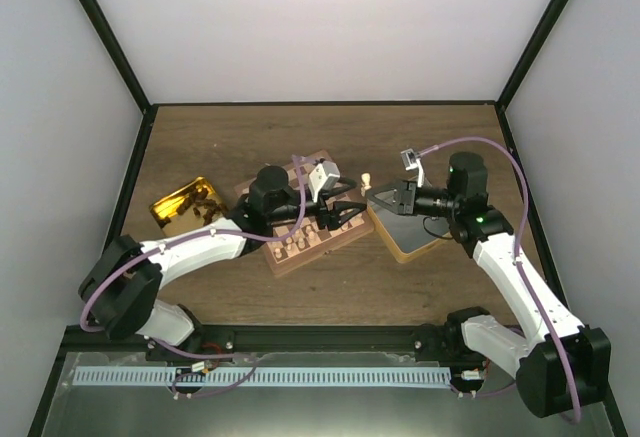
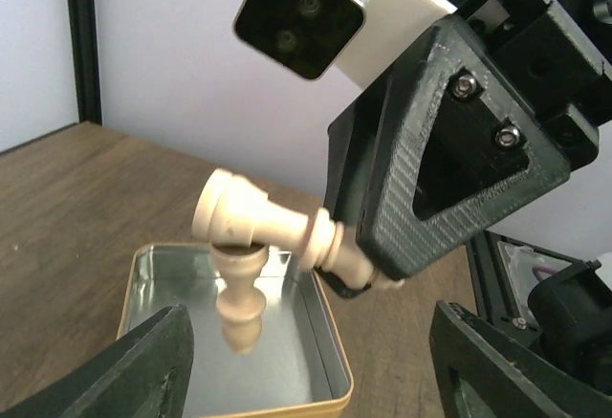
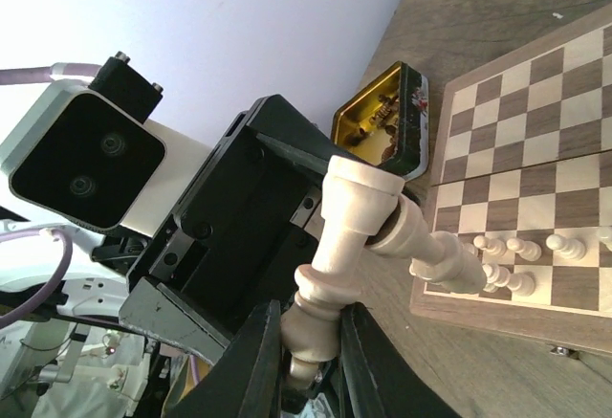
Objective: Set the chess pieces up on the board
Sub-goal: Pick up the chess piece from the storage box.
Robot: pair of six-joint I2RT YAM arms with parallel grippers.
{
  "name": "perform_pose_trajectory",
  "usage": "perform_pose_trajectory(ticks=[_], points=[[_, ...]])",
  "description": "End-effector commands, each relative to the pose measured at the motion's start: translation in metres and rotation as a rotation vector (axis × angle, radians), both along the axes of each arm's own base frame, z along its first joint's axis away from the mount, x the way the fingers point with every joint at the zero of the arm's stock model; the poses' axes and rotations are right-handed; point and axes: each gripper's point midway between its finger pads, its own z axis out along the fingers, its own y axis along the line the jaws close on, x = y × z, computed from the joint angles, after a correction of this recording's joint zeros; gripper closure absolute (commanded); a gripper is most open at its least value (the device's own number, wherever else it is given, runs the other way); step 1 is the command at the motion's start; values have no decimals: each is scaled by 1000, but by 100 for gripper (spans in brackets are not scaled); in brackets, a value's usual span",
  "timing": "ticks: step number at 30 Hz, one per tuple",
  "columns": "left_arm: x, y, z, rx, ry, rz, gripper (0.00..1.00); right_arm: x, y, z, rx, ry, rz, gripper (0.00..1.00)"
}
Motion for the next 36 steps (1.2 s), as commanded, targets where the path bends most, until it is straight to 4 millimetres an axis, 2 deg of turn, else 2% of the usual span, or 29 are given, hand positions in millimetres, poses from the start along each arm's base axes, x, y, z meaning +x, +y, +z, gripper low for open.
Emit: perform_pose_trajectory(ticks=[1, 6, 11, 16, 23, 29, 36], points=[[-3, -13, 25, -55, -122, -45, 33, -9, 6, 31, 44, -61, 52, 96], [7, -17, 19, -41, -118, 7, 38, -11, 10, 32, 49, -55, 63, 96], [6, -18, 14, -20, -146, -10, 43, -13, 11, 34, 55, -55, 73, 96], [4, -20, 4, 14, -187, -25, 44, -13, 13, 34, 62, -51, 83, 95], [18, -24, -3, 44, -218, 21, 44, -17, 17, 38, 74, -46, 104, 95], [32, -20, 4, 29, -235, 104, 57, -18, 18, 39, 77, -44, 110, 95], [24, -12, 17, -18, -267, 110, 60, -16, 19, 34, 71, -32, 106, 95]])
